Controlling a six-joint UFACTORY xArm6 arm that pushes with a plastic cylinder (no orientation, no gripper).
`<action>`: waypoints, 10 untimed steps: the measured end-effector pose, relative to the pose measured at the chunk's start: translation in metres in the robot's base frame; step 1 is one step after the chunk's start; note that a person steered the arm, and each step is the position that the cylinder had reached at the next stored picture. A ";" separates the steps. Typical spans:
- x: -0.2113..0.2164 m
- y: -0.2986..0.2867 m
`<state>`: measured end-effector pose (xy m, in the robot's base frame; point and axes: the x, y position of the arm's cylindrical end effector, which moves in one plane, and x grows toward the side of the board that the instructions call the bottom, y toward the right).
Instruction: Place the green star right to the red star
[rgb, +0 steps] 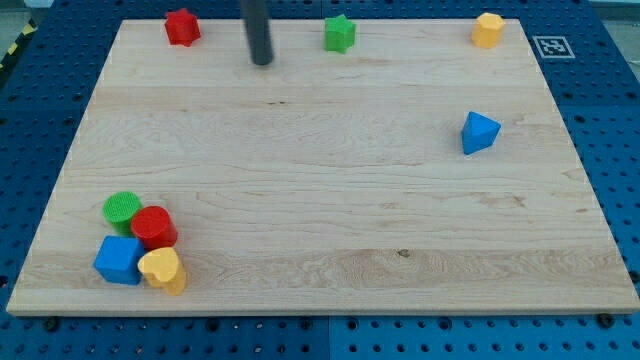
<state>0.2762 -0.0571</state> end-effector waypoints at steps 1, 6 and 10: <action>0.000 0.070; -0.042 0.119; -0.083 0.051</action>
<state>0.1930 -0.0062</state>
